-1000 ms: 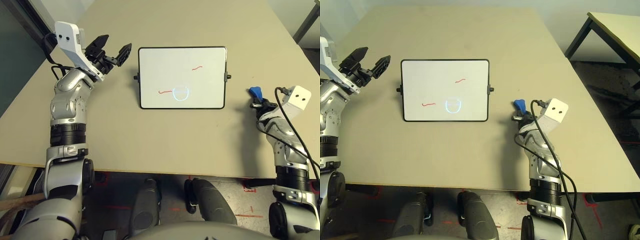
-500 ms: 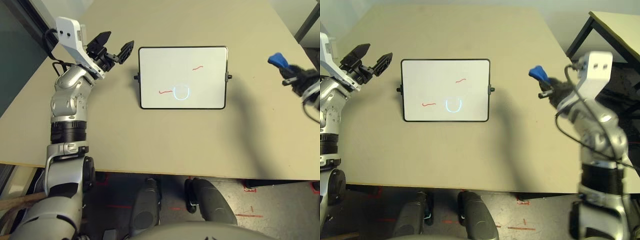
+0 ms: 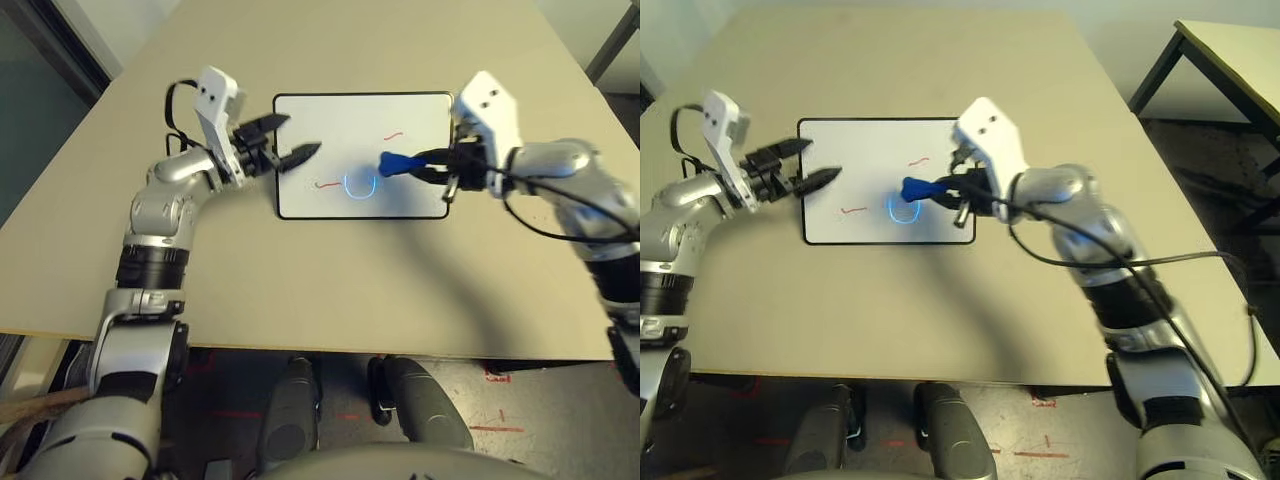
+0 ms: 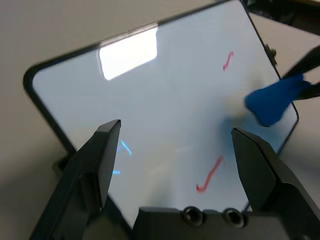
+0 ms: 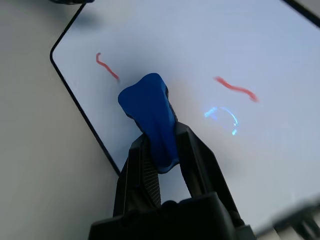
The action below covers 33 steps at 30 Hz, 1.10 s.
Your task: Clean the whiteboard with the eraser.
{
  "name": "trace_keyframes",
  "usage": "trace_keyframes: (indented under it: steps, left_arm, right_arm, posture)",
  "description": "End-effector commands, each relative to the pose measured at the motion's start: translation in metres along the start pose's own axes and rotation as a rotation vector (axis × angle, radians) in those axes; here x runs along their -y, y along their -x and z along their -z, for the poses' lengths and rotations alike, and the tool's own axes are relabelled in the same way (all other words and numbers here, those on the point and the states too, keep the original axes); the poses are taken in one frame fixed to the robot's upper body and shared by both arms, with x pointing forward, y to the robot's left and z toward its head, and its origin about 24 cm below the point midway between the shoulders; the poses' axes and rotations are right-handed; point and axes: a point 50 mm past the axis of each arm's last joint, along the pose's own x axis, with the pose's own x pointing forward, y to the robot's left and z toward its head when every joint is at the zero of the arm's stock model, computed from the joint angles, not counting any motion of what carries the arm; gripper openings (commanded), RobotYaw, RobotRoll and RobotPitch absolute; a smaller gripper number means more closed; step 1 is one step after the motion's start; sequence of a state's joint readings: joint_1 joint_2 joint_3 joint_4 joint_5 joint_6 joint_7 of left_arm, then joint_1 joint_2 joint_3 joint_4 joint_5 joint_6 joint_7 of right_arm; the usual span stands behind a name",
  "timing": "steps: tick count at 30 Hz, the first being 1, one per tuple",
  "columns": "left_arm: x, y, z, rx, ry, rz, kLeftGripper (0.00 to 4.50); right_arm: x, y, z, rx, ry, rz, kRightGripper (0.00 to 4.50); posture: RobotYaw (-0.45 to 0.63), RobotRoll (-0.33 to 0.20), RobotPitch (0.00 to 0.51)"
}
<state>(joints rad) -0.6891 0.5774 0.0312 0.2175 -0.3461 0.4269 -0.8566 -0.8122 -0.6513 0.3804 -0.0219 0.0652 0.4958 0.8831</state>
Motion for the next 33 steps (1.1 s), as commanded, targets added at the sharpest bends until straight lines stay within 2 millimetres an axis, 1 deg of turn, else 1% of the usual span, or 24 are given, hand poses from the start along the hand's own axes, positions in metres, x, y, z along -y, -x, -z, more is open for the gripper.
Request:
trace_keyframes:
  steps: [1, 4, 7, 10, 12, 16, 21, 24, 26, 28, 33]
  left_arm:
    - [0.003, 0.010, 0.006, -0.064, 0.014, 0.017, 4.50]
    - [0.001, 0.019, 0.008, -0.098, 0.027, 0.002, 4.50]
    - [-0.004, 0.026, 0.004, -0.098, 0.021, -0.028, 4.50]
    - [-0.006, 0.029, 0.001, -0.090, 0.020, -0.043, 4.50]
    - [-0.006, 0.029, 0.000, -0.083, 0.027, -0.047, 4.50]
    - [-0.003, 0.030, 0.000, -0.089, 0.052, -0.030, 4.50]
    - [-0.003, 0.031, -0.002, -0.088, 0.067, -0.026, 4.50]
    - [-0.002, 0.030, -0.004, -0.083, 0.070, -0.025, 4.50]
    - [-0.002, 0.030, -0.004, -0.082, 0.072, -0.024, 4.50]
    - [-0.001, 0.030, -0.005, -0.082, 0.075, -0.021, 4.50]
    - [-0.001, 0.028, -0.004, -0.082, 0.082, -0.012, 4.50]
  right_arm:
    - [-0.004, -0.010, 0.000, -0.007, 0.054, -0.039, 0.67]
    - [-0.007, -0.017, 0.003, -0.015, 0.083, -0.050, 0.67]
    - [-0.007, -0.023, 0.006, -0.034, 0.125, -0.043, 0.67]
    - [-0.006, -0.027, 0.008, -0.043, 0.158, -0.033, 0.67]
    - [-0.006, -0.035, 0.007, -0.051, 0.197, -0.016, 0.65]
    - [-0.010, -0.051, 0.003, -0.042, 0.274, -0.010, 0.62]
    - [-0.019, -0.070, -0.007, -0.016, 0.316, -0.025, 0.60]
    - [-0.024, -0.077, -0.010, -0.007, 0.324, -0.038, 0.60]
    - [-0.024, -0.078, -0.007, -0.016, 0.327, -0.042, 0.60]
    - [-0.021, -0.074, -0.002, -0.034, 0.326, -0.033, 0.60]
    - [-0.004, -0.048, 0.021, -0.122, 0.301, 0.015, 0.60]
  posture:
    - [-0.05, 0.000, 0.113]
    - [-0.03, 0.000, 0.116]
    - [-0.02, 0.000, 0.117]
    - [-0.01, 0.000, 0.120]
    - [0.00, 0.000, 0.122]
    - [0.00, 0.000, 0.123]
    - [0.00, 0.000, 0.127]
    - [0.00, 0.000, 0.129]
    - [0.00, 0.000, 0.129]
    - [-0.01, 0.000, 0.132]
    - [-0.02, 0.000, 0.132]
